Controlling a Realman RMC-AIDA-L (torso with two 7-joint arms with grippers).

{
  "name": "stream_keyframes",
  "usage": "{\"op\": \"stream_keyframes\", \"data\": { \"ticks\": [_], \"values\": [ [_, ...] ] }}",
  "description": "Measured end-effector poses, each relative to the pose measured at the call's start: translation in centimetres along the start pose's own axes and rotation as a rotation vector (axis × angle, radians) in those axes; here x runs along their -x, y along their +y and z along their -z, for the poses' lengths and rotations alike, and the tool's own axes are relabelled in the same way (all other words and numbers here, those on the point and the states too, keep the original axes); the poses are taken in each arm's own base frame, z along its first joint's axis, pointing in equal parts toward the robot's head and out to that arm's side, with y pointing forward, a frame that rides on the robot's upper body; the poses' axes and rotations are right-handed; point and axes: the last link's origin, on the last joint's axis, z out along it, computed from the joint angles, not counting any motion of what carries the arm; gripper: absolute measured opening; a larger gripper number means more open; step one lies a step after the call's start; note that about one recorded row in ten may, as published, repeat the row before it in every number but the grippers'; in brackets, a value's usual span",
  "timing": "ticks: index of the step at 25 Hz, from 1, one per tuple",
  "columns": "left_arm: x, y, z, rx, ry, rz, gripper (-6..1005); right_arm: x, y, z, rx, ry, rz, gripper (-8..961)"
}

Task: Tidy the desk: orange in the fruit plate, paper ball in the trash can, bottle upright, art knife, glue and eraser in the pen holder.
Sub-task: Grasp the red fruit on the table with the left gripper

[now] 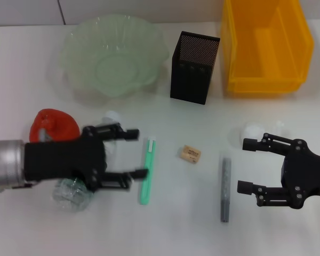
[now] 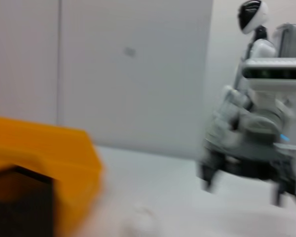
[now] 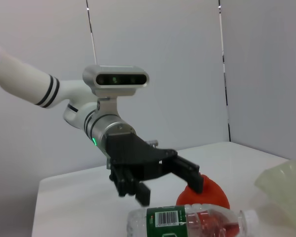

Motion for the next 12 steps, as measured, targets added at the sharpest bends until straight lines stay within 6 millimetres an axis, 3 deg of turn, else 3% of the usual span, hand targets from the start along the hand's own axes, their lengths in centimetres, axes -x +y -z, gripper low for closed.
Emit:
{"op": "stream_keyframes", "data": {
  "ticks": [4,7,9,12],
  "values": [
    [0.2,-1.1,4.3,-0.260,0.110,-0.009,841,-0.1,0.1,0.1,-0.009,-0.001,-0.004,841],
    [1.6,-1.2,7.4,-0.473,0.148,-0.006,841,-0.2,0.1,0.3,-0.023,-0.007,-0.012,841],
    [3.3,-1.6,8.2,-0.592,0.124,0.045,841,-0.3,0.1,0.3,-0.030,-0.012,-0.021,841],
    [4.3,-1.8,8.2,-0.634,0.100,0.082,841,-0.4,0.2,0.3,-0.032,-0.015,-0.023,841]
  ]
}}
